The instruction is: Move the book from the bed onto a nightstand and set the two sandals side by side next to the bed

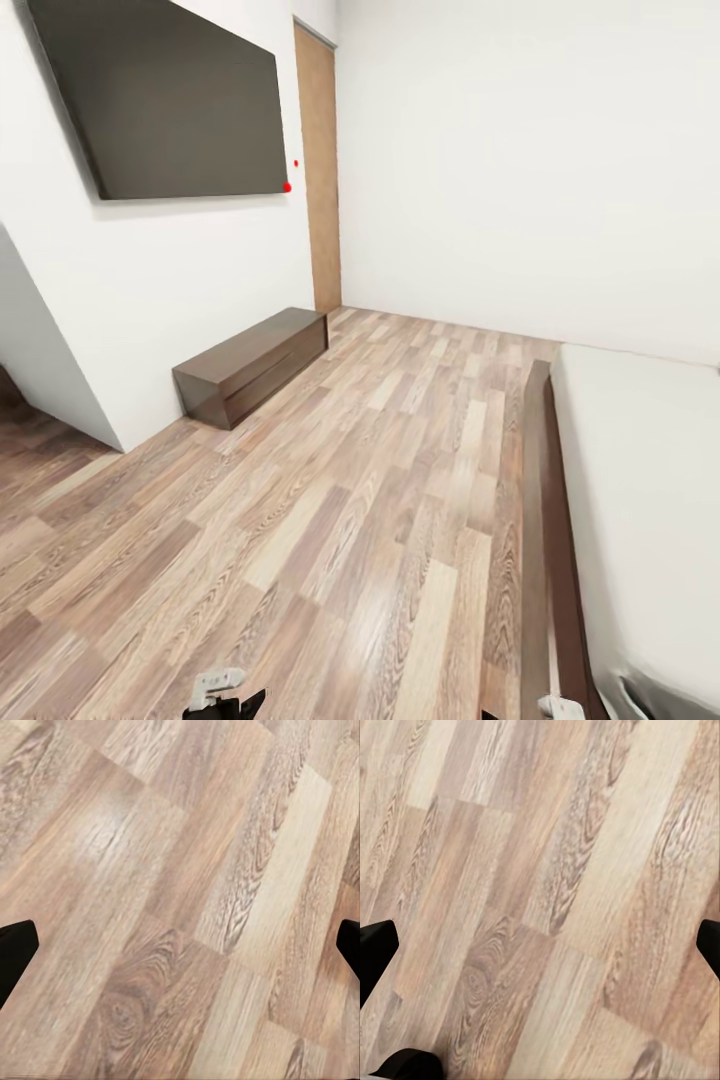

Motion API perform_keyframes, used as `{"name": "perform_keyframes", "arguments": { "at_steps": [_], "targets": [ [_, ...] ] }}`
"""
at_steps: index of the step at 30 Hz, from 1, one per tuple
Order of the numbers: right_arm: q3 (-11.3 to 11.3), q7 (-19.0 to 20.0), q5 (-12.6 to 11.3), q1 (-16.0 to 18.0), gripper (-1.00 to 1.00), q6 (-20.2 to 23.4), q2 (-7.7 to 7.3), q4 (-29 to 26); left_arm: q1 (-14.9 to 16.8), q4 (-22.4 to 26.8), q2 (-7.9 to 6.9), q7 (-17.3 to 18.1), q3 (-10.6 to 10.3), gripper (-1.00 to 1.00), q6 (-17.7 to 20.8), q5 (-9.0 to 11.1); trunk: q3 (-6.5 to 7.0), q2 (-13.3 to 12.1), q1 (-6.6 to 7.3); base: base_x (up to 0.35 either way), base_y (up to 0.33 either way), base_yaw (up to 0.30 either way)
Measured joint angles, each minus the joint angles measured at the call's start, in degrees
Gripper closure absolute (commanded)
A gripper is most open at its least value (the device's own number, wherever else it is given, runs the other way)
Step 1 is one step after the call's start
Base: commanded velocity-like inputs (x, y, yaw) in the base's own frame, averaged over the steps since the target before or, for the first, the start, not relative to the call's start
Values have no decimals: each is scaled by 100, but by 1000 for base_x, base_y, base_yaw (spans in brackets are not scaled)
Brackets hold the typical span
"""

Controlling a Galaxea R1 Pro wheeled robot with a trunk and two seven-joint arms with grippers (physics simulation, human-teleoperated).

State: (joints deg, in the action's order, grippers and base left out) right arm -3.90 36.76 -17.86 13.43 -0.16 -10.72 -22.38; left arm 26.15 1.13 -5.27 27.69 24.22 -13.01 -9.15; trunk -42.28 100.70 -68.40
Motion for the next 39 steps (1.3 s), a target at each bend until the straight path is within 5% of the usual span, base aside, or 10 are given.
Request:
{"name": "perform_keyframes", "arguments": {
  "at_steps": [16, 39],
  "targets": [
    [-16, -35, 0, -1, -100, -1, 0, -1, -1, 0, 9, -1, 0, -100, 0, 0, 0, 0, 0, 0, 0, 263],
    [-2, -41, 0, -2, -100, -8, -1, 1, 0, -2, 19, -2, 0, -100, 1, 0, 89, 0, 0, 0, 0, 16]
  ]
}}
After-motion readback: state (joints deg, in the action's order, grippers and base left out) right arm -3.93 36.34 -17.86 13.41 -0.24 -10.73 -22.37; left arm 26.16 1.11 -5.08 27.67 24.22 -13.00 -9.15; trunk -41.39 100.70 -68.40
